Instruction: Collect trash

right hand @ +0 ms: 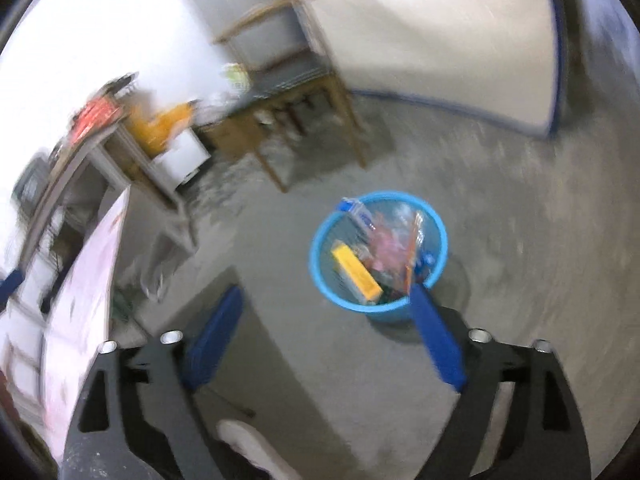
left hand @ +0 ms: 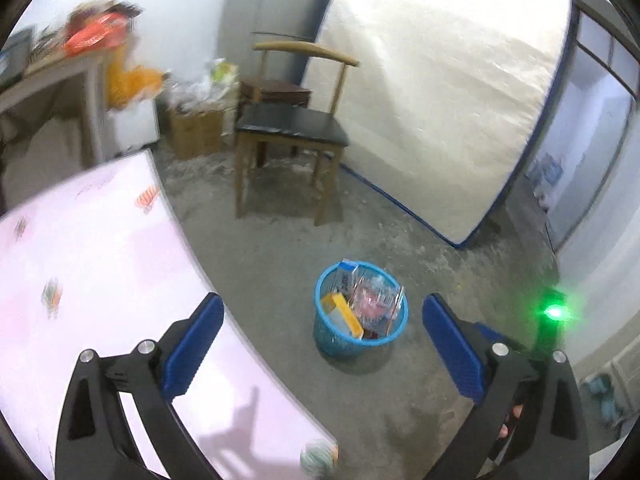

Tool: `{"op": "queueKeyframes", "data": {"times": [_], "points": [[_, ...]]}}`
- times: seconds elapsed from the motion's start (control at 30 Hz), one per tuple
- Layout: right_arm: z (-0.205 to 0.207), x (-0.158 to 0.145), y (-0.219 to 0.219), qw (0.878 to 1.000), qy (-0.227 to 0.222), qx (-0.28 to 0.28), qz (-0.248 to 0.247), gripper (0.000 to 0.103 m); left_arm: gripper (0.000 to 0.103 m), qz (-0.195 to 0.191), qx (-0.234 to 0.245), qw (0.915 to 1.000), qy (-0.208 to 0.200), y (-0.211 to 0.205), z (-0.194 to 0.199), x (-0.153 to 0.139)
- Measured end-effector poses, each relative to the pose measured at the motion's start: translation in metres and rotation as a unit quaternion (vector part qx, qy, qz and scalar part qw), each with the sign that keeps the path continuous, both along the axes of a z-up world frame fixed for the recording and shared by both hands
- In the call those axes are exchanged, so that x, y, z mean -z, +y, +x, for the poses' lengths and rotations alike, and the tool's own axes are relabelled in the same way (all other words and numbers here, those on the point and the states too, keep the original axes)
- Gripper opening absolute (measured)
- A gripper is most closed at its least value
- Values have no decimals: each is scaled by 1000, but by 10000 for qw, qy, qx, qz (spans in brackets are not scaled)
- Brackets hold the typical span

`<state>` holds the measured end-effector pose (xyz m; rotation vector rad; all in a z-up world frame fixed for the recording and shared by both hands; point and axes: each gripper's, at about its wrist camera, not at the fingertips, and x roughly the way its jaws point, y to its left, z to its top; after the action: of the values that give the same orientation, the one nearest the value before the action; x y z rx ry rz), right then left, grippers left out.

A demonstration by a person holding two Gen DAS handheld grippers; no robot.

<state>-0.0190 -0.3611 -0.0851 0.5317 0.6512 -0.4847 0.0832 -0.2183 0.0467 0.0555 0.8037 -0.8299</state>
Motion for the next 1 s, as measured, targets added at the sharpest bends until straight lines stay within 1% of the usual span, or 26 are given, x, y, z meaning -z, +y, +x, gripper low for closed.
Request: {"op": "queueKeyframes", "data": {"times": [0.03, 0.1, 0.17, 0.23, 0.27, 0.33, 0.43, 0.5, 0.57, 0.63, 0.7, 0.83, 1.0], "points": [[-4, -14, 25, 9991, -15, -174, -388, 96, 97, -50, -122, 9998, 139, 10, -5, 3], [-8, -29, 56, 9955, -25, -424, -849, 96, 97, -142, -377, 9982, 441, 33, -15, 8], [-7, -46, 89, 9875, 105, -677, -1419, 96, 97, -211, -619, 9970, 425, 50, -26, 8], [-5, -56, 111, 9821, 142, -805, -1699, 96, 97, -83, -807, 9966, 156, 62, -39, 6], [-6, -60, 118, 9808, 123, -825, -1762, 96, 97, 90, -966, 9953, -28, 66, -46, 4], [-8, -66, 134, 9797, 101, -848, -1811, 96, 97, 314, -1245, 9913, -281, 75, -60, 3], [-12, -68, 152, 9765, 122, -890, -1957, 96, 97, 398, -1451, 9878, -407, 85, -78, 7], [-15, -68, 166, 9699, 167, -874, -2267, 96, 97, 489, -1611, 9846, -468, 90, -86, 12], [-19, -65, 173, 9650, 133, -867, -2470, 96, 97, 569, -1745, 9825, -314, 95, -93, 21], [-20, -65, 183, 9614, 251, -869, -2598, 96, 97, 797, -1928, 9780, -69, 96, -91, 29], [-19, -64, 187, 9610, 387, -918, -2580, 96, 97, 958, -2030, 9745, -22, 97, -93, 33], [-18, -60, 184, 9697, 632, -793, -2223, 96, 97, 997, -2138, 9718, -17, 98, -96, 32], [-13, -55, 184, 9675, 860, -763, -2254, 96, 97, 1135, -2202, 9688, 18, 96, -96, 34]]}}
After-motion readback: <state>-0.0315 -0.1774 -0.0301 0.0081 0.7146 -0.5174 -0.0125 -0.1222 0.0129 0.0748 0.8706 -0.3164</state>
